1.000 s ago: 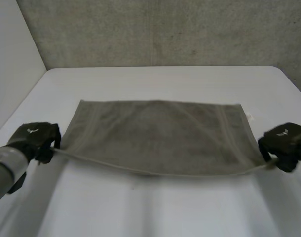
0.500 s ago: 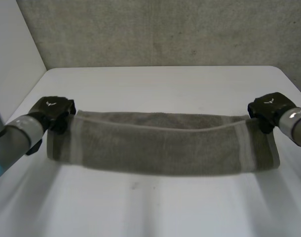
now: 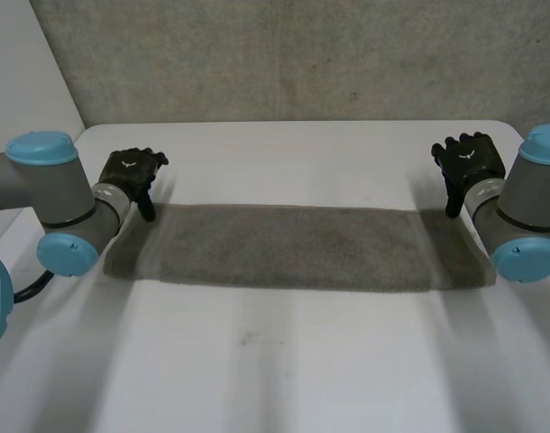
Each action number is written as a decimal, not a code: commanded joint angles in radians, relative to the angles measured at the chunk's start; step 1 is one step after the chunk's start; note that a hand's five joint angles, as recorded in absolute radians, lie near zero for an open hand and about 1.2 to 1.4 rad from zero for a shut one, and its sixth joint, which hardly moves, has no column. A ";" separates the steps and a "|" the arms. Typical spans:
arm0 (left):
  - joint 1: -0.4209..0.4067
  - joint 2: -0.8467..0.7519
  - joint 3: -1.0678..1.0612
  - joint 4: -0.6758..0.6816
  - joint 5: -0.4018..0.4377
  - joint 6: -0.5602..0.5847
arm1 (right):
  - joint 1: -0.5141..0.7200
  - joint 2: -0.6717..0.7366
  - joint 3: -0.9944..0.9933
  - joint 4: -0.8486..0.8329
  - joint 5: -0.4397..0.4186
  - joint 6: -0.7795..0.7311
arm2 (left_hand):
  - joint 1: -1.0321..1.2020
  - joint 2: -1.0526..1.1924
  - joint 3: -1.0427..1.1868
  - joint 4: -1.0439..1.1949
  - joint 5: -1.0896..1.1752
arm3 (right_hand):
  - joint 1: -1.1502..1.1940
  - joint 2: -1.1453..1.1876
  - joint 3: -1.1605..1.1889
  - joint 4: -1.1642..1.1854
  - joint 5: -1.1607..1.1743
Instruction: Fold the towel.
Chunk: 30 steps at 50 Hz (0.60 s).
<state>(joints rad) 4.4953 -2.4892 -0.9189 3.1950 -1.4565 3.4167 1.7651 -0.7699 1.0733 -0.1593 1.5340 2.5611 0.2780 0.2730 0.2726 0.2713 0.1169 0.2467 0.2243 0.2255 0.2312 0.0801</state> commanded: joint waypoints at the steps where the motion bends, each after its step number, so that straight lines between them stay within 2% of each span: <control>1: -0.011 0.128 -0.139 0.002 0.001 -0.089 | 0.004 -0.106 0.078 0.004 0.003 0.013 | -0.103 -0.098 -0.098 -0.097 -0.117 | -0.072 -0.050 -0.051 -0.057 -0.080; 5: -0.008 0.222 -0.262 0.011 0.004 -0.123 | -0.003 -0.177 0.151 0.007 0.006 0.013 | -0.103 -0.098 -0.098 -0.097 -0.117 | -0.072 -0.050 -0.051 -0.057 -0.080; 7: -0.008 0.274 -0.322 0.014 0.004 -0.132 | -0.006 -0.263 0.245 0.011 0.005 0.013 | -0.103 -0.098 -0.098 -0.097 -0.117 | -0.072 -0.050 -0.051 -0.057 -0.080; 12: -0.001 0.473 -0.568 0.063 0.004 -0.136 | -0.006 -0.392 0.399 0.015 -0.002 0.011 | -0.103 -0.098 -0.098 -0.097 -0.117 | -0.072 -0.050 -0.051 -0.057 -0.080; 15: 0.002 0.515 -0.623 0.091 0.004 -0.137 | -0.010 -0.448 0.479 0.041 -0.002 0.011 | -0.103 -0.098 -0.098 -0.097 -0.117 | -0.072 -0.050 -0.051 -0.057 -0.080; 20: 0.005 0.608 -0.793 0.245 0.002 -0.160 | -0.045 -0.473 0.585 0.066 -0.015 0.011 | -0.103 -0.098 -0.098 -0.097 -0.117 | 0.096 0.118 0.117 0.111 0.088; 21: 0.005 0.609 -0.793 0.246 0.002 -0.160 | -0.046 -0.473 0.585 0.066 -0.015 0.011 | -0.103 -0.098 -0.098 -0.097 -0.117 | 0.097 0.119 0.118 0.112 0.089; 23: 0.005 0.612 -0.821 0.287 0.001 -0.175 | -0.067 -0.476 0.657 0.046 -0.038 0.011 | -0.103 -0.098 -0.098 -0.097 -0.117 | 0.266 0.289 0.287 0.282 0.258; 25: 0.005 0.612 -0.857 0.344 0.001 -0.211 | -0.075 -0.477 0.683 0.032 -0.061 0.013 | -0.103 -0.098 -0.098 -0.097 -0.117 | 0.281 0.304 0.303 0.297 0.274; 30: 0.005 0.613 -0.882 0.370 0.001 -0.247 | -0.110 -0.479 0.749 -0.046 -0.123 0.014 | -0.103 -0.098 -0.098 -0.097 -0.117 | 0.360 0.383 0.382 0.376 0.353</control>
<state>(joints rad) 4.5010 -1.8700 -1.7692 3.5147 -1.4555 3.2189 1.6963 -1.2527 1.7412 -0.1239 1.4821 2.5733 0.1736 0.1659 0.1692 0.1693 0.0300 0.5080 0.4418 0.4432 0.4439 0.2612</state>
